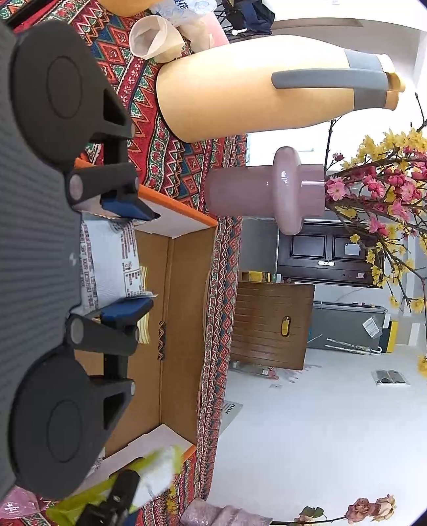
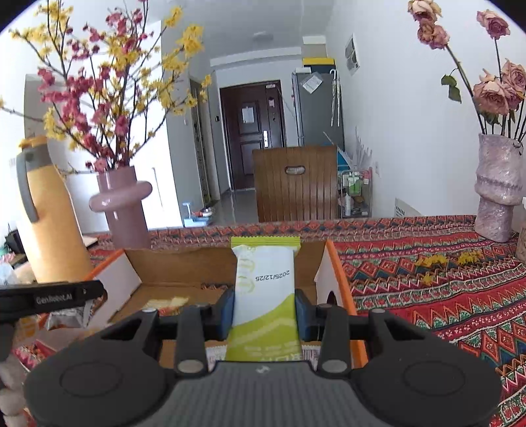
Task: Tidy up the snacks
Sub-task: 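Open both tools to drop the packets into the box, then move both open tools back over the snack heap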
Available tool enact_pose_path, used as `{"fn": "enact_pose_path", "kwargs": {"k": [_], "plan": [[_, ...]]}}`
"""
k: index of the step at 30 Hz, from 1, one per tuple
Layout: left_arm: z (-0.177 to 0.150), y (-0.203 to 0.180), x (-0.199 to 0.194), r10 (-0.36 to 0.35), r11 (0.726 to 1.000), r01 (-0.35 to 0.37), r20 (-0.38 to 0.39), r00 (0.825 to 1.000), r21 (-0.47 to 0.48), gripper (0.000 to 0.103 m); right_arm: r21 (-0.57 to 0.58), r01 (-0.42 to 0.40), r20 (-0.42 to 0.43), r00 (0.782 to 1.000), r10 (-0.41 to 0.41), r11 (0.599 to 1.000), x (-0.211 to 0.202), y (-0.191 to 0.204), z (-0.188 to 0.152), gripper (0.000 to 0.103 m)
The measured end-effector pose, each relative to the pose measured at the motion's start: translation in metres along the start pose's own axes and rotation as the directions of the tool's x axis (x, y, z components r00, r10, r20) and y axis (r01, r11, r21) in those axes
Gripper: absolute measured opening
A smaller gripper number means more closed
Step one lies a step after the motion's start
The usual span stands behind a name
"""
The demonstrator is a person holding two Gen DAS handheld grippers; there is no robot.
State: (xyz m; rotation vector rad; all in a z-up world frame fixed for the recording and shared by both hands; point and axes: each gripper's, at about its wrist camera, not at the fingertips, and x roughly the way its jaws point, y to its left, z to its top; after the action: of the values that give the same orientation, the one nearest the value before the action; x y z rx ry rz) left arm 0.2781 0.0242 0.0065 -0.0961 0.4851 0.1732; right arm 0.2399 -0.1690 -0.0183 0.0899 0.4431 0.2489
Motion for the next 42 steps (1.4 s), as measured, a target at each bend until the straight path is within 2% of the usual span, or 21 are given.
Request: {"fn": "enact_pose_path", "kwargs": {"k": [2, 6, 8, 10, 11, 17, 31, 37, 42], "plan": [[0.000, 0.001, -0.003, -0.003, 1.000, 0.003, 0.010, 1.000, -0.006, 0.059, -0.004, 0.002, -0.011, 1.000, -0.002, 1.000, 0.002, 0.001, -0.003, 0.037], [0.000, 0.002, -0.014, 0.004, 1.000, -0.003, 0.056, 0.998, -0.017, 0.089, 0.009, 0.005, -0.007, 1.000, -0.005, 1.000, -0.001, -0.002, -0.005, 0.042], [0.001, 0.003, -0.020, -0.001, 1.000, 0.003, 0.079, 0.997, -0.025, 0.100, 0.024, 0.004, 0.001, 1.000, -0.004, 1.000, -0.004, -0.005, -0.006, 0.058], [0.002, 0.003, -0.025, 0.006, 1.000, -0.003, 0.095, 0.996, -0.029, 0.103, 0.035, 0.007, 0.022, 1.000, -0.008, 0.999, -0.008, -0.008, -0.006, 0.096], [0.003, 0.003, -0.026, 0.004, 1.000, -0.001, 0.095, 0.995, -0.027, 0.103, 0.042, 0.013, 0.040, 0.999, -0.015, 0.999, -0.011, -0.009, -0.006, 0.102], [0.003, 0.003, -0.031, -0.012, 0.999, 0.015, 0.104, 0.994, -0.031, 0.103, 0.057, 0.023, 0.093, 0.995, -0.029, 0.998, -0.023, -0.011, -0.005, 0.103], [0.001, 0.003, -0.045, -0.043, 0.999, 0.046, 0.124, 0.991, -0.023, 0.103, 0.039, 0.015, 0.078, 0.997, -0.018, 0.999, -0.021, -0.006, -0.008, 0.103], [0.004, 0.000, -0.050, -0.027, 0.999, 0.029, 0.136, 0.990, -0.013, 0.103, 0.037, 0.011, 0.089, 0.996, -0.015, 0.999, -0.022, -0.005, -0.007, 0.103], [0.013, 0.008, -0.069, -0.022, 0.998, 0.030, 0.139, 0.990, -0.057, 0.103, 0.050, 0.022, 0.098, 0.995, -0.027, 0.999, -0.023, -0.009, -0.002, 0.103]]}}
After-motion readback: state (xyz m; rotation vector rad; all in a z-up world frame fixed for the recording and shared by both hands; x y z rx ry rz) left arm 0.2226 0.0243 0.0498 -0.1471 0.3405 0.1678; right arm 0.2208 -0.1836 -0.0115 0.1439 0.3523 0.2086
